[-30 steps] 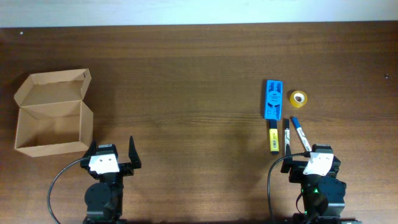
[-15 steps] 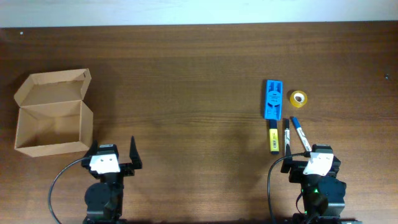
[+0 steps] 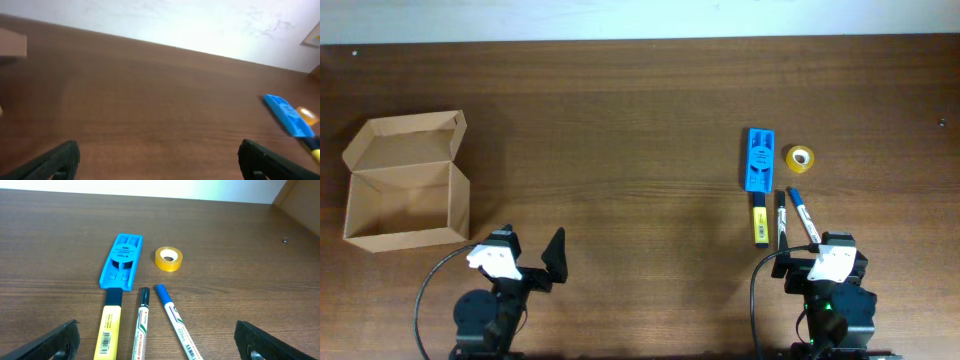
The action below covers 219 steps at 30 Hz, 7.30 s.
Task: Pack container
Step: 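Reach the left gripper to the cardboard box and grasp its edge, then drag the cardboard box with the left gripper to table center, then release the box and retract the left gripper to the side, then reach the right gripper down and grasp the blue whiteboard duster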
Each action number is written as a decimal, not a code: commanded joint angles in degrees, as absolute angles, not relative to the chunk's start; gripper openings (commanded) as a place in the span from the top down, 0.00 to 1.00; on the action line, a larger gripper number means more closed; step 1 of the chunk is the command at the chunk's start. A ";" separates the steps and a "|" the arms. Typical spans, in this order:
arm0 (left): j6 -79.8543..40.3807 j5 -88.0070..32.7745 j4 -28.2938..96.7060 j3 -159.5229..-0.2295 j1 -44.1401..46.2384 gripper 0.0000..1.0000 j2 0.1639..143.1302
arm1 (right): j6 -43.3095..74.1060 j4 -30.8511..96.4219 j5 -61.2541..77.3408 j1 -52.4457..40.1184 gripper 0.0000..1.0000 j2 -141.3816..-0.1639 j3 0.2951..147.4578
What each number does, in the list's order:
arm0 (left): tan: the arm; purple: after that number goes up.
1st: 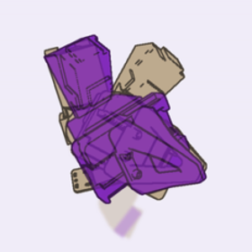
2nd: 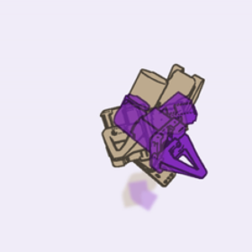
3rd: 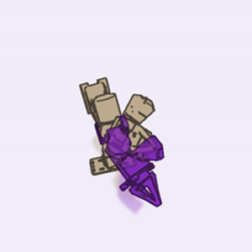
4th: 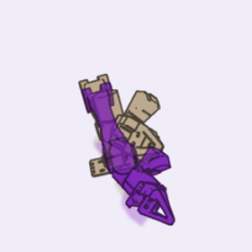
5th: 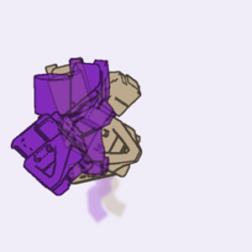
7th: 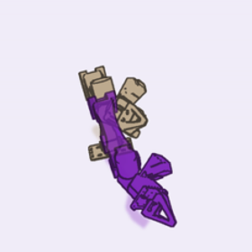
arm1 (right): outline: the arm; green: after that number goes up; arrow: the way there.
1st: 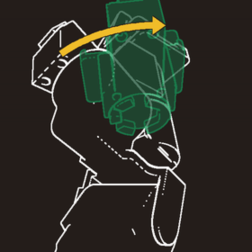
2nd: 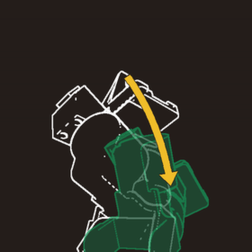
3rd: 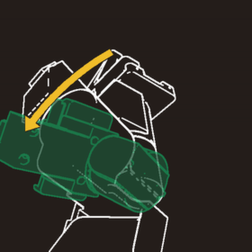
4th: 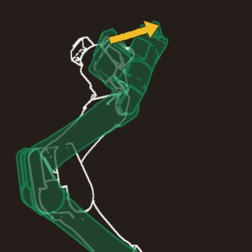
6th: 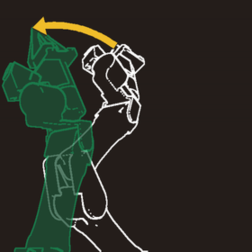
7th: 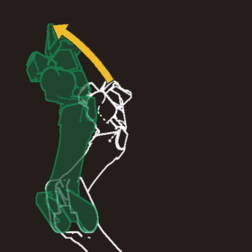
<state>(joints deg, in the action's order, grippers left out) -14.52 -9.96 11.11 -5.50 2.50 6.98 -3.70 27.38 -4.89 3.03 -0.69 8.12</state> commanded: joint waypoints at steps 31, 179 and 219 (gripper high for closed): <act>7.94 1.83 83.44 -103.18 -12.67 0.00 95.72 | -4.03 27.35 -4.73 3.46 0.01 -0.19 7.70; -5.48 9.56 96.68 -150.74 -11.86 0.05 117.99 | -4.03 27.35 -4.73 3.44 0.01 -0.19 7.70; -5.52 1.23 81.17 -115.09 -24.93 0.00 118.04 | 5.17 62.74 16.25 3.46 0.07 -96.14 92.14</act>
